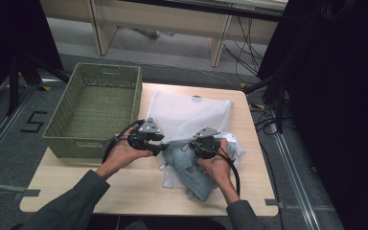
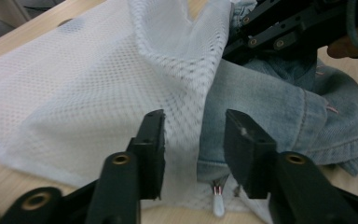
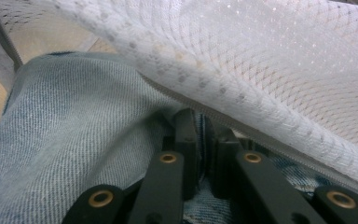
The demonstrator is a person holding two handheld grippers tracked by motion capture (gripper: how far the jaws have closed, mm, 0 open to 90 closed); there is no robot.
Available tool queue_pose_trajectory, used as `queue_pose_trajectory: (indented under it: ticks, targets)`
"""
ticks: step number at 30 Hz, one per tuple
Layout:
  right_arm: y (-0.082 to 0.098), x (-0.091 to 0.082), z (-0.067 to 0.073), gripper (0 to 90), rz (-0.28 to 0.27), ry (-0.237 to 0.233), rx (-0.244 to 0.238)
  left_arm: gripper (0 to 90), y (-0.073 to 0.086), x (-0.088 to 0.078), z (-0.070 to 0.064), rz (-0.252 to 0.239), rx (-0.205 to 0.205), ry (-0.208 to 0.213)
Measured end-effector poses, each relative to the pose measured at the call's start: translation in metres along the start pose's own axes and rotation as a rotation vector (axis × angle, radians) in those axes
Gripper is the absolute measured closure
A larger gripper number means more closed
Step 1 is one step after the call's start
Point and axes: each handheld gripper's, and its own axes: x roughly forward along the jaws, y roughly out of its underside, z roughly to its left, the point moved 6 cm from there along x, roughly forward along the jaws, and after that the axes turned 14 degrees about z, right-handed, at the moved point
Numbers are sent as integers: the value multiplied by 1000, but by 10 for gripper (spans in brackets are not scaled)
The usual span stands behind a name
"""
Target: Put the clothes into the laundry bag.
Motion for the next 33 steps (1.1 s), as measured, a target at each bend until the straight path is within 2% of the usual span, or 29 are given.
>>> queue_pose_trajectory:
  ticks: [2,5,6,7,8,10,12,14,15,16,17,18,19,20,21,22,23,25,27,28,29,30,32,33]
  targets:
    - [0,-1,1,849,-5,2,9,495,9,-3,-8,2,-25,2]
    - [-1,0,0,846,-7,2,1,471,30,1,-29,43,-26,29]
    - [-1,0,0,846,-5,0,3,458,41,6,-36,73,-33,39]
    - [0,-1,1,845,4,-14,6,426,50,14,-44,103,-45,67]
    - [0,-2,0,844,3,-9,0,409,60,24,-54,148,-47,108]
    - [-2,-1,-2,841,-13,7,-14,385,67,36,-61,203,-14,109]
    - [-1,-1,0,839,-3,-2,5,337,64,47,-66,205,-11,100]
    - [-1,-2,0,837,4,-4,-1,314,59,57,-70,176,-54,109]
    - [-2,-1,-1,834,-8,0,5,296,58,61,-70,179,-37,103]
    - [-2,-1,-1,833,-9,-1,10,297,58,66,-72,193,-41,93]
    - [-2,-1,1,832,2,-13,25,301,59,69,-72,207,-13,83]
    - [-2,0,0,832,-4,-2,2,309,58,74,-71,203,-17,62]
    - [-2,-1,0,832,-6,1,1,321,59,79,-70,212,-22,52]
    - [-2,-1,1,832,-10,2,5,318,59,83,-69,191,-20,39]
    - [-3,-2,1,832,-9,2,1,330,58,83,-65,183,4,36]
    - [-2,-2,1,835,4,1,-8,390,57,83,-64,171,-27,39]
    - [-3,-2,1,837,-1,10,-15,499,57,82,-63,162,-14,45]
    - [-4,-2,1,842,-11,8,-62,663,58,83,-65,141,5,66]
    - [-4,-3,3,845,-3,10,-46,786,58,82,-70,143,0,74]
    - [-5,-3,3,846,-3,16,-50,821,58,82,-71,145,20,68]
    - [-4,-3,3,848,4,11,-54,841,58,81,-73,150,14,70]
    - [-4,-3,3,849,1,18,-54,855,58,80,-72,161,33,67]
    - [-3,-4,3,855,8,31,-63,866,61,77,-73,171,42,75]
    - [-3,-5,2,857,12,37,-60,868,65,73,-75,186,60,67]
